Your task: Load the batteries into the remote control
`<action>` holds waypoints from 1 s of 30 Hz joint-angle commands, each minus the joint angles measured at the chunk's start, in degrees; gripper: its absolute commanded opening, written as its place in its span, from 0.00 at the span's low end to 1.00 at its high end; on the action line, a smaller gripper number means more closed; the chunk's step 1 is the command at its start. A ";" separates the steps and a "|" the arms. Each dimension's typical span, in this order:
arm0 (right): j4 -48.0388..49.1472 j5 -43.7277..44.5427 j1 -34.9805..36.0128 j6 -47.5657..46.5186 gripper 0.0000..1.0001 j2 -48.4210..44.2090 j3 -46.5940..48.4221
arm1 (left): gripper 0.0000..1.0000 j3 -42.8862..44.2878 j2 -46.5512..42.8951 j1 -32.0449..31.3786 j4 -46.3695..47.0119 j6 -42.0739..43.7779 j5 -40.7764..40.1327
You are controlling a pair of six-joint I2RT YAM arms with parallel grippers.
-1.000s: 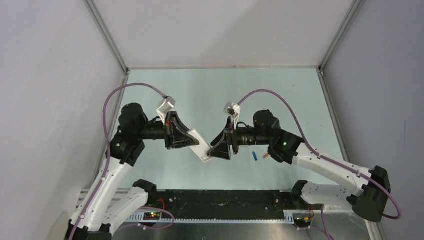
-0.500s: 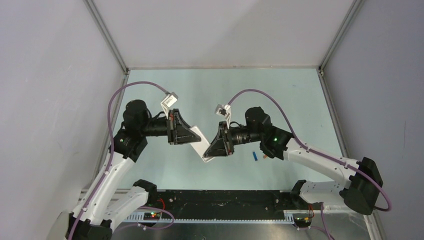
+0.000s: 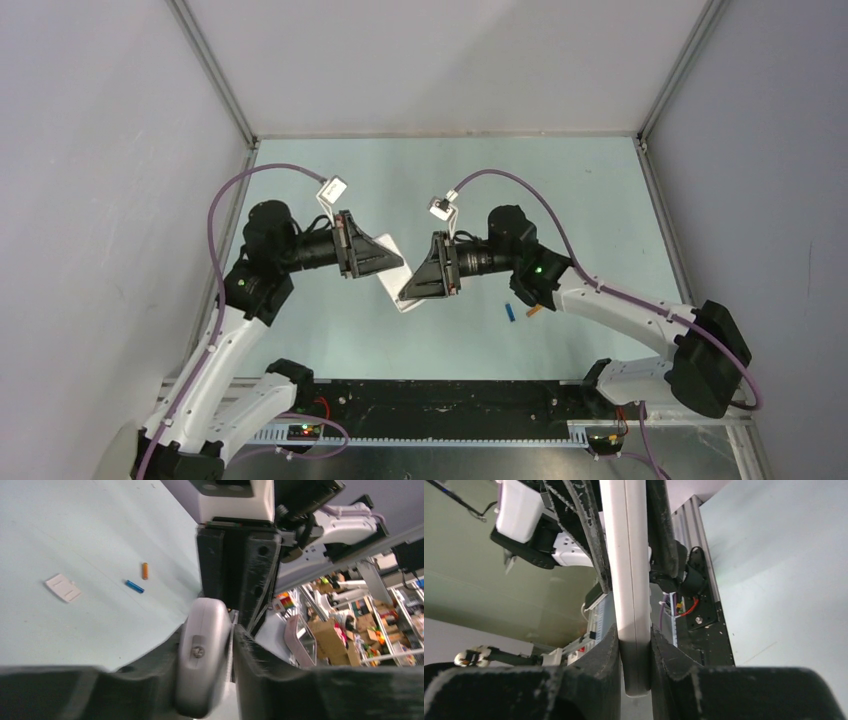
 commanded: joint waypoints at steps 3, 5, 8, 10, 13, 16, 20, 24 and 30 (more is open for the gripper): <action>7.35 2.14 -1.14 6.50 0.03 2.65 2.38 | 0.10 3.30 -1.26 -0.37 2.49 -3.49 -3.16; 6.16 3.33 -1.20 6.38 0.10 2.54 2.40 | 0.02 3.27 -1.33 -0.36 2.62 -3.29 -3.57; 0.57 8.12 -1.50 4.64 0.44 0.16 2.40 | 0.00 3.07 -1.49 -0.37 2.60 -2.78 -4.24; -4.11 12.21 -1.82 2.40 0.61 -2.45 2.36 | 0.00 2.81 -1.47 -0.28 2.65 -2.33 -5.06; -8.22 15.83 -2.82 -1.16 0.75 -7.44 0.78 | 0.00 2.19 -1.43 -0.21 2.53 -2.05 -6.44; -12.00 21.60 -5.05 -2.27 0.78 -12.64 -1.92 | 0.00 1.62 -0.86 0.08 1.60 -1.92 -8.56; -22.15 34.24 -8.99 -1.78 0.71 -18.47 -5.95 | 0.00 0.81 0.59 0.33 -1.38 -1.24 -11.82; -37.55 52.28 -9.67 -2.68 0.52 -18.71 -6.47 | 0.00 -0.89 2.36 0.34 -3.62 -0.94 -13.44; -49.24 63.04 -9.24 -0.23 0.44 -10.71 -6.39 | 0.00 -2.12 4.03 0.30 -4.47 -0.46 -13.98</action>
